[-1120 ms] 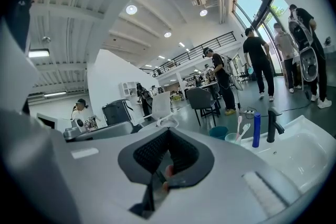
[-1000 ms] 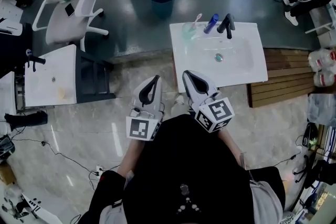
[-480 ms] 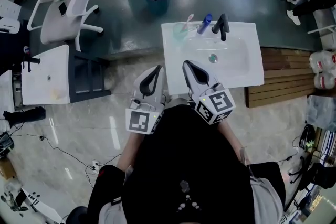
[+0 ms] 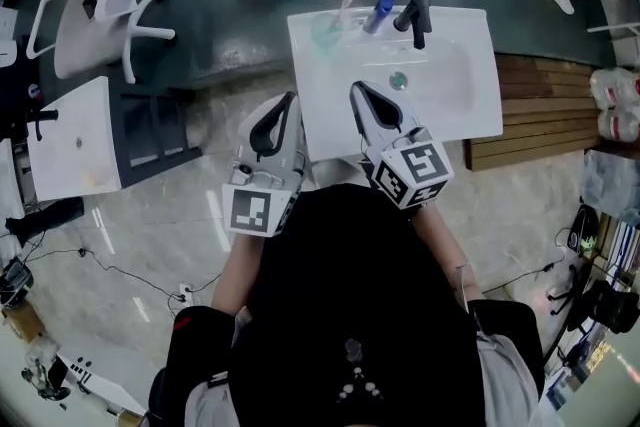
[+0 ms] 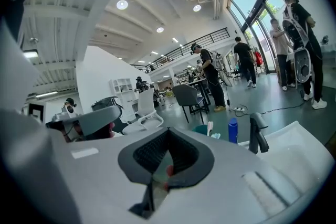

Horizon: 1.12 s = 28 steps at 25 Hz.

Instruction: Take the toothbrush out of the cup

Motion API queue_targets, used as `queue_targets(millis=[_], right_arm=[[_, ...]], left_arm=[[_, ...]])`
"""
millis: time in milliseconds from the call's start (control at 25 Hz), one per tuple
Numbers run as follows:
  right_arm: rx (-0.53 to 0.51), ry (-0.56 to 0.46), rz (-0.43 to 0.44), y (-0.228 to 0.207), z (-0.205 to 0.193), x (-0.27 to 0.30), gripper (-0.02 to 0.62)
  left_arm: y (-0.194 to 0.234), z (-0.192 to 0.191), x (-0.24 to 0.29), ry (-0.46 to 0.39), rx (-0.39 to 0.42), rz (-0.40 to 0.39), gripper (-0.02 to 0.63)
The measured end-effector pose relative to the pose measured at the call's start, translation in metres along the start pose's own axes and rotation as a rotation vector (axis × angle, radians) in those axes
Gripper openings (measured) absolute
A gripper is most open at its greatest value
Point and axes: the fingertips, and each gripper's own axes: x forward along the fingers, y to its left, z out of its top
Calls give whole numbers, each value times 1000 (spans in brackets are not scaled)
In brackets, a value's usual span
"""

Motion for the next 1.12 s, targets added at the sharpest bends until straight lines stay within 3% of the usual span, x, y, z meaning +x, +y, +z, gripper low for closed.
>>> queue_targets(millis=[1040, 1120], right_arm=[[110, 164, -155, -74, -59, 82, 5], [131, 177, -163, -81, -65, 89, 51]], left_arm=[[22, -45, 90, 86, -78, -208, 2], [27, -47, 98, 91, -77, -221, 2]])
